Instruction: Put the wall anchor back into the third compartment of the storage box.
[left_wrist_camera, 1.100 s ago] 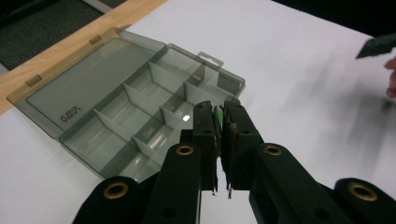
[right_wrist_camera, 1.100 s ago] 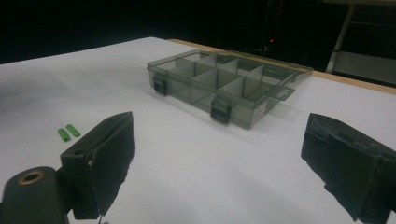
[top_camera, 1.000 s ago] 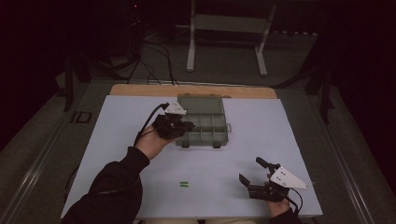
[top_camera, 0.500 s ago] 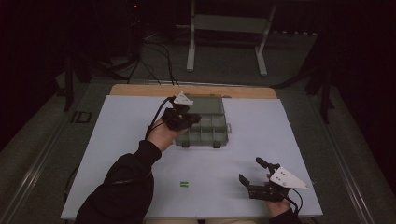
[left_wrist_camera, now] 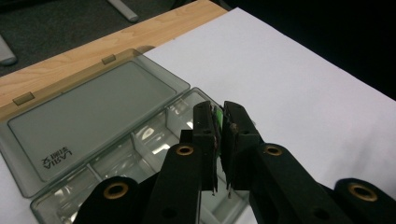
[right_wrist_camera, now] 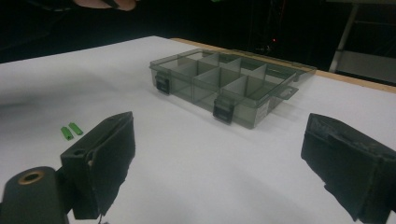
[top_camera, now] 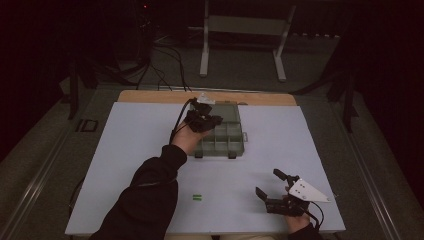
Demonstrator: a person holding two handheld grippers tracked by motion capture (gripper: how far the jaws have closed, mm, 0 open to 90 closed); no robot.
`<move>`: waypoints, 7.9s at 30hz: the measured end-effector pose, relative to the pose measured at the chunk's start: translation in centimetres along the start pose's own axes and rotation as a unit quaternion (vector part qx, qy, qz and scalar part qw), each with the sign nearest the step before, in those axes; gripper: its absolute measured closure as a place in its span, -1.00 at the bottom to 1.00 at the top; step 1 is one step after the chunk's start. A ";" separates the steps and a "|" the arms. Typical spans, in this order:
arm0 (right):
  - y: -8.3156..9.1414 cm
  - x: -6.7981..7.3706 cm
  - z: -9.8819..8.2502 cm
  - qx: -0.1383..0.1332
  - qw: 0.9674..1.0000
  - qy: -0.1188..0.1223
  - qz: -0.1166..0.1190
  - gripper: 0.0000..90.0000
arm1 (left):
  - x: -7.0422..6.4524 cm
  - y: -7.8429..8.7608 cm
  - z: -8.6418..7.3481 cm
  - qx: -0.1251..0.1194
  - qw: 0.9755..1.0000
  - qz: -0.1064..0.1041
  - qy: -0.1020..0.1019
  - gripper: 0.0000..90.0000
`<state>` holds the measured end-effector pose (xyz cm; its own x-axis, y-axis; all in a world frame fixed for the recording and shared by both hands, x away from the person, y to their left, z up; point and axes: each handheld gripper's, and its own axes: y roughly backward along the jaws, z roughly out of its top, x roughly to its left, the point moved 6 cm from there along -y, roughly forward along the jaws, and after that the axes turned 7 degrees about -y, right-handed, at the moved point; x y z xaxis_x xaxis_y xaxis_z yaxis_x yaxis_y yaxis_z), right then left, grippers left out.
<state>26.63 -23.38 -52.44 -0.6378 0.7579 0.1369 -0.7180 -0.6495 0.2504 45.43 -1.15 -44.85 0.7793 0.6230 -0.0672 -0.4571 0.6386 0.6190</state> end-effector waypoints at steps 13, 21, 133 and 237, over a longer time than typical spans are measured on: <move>0.0 0.1 -0.1 0.002 1.000 -0.001 0.006 -0.78 | 1.3 -3.9 0.4 0.001 0.999 0.021 0.042 0.85; 0.0 0.1 0.0 0.002 1.000 -0.002 0.006 -0.78 | 1.7 -6.5 -1.1 0.053 0.996 0.042 0.056 0.84; -0.5 0.8 -0.4 0.020 1.000 0.008 0.015 -0.78 | -7.0 11.1 -11.1 0.013 0.990 -0.115 -0.086 -0.89; -0.5 0.9 -0.5 0.022 1.000 0.001 0.020 -0.78 | -5.0 7.3 -10.4 0.058 0.981 -0.140 -0.121 0.85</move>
<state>26.30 -22.45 -52.88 -0.6661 0.7317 0.1448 -0.6797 -0.6754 0.2862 33.71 5.08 -48.17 0.9528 0.2958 -0.0692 -0.1688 0.7048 0.6890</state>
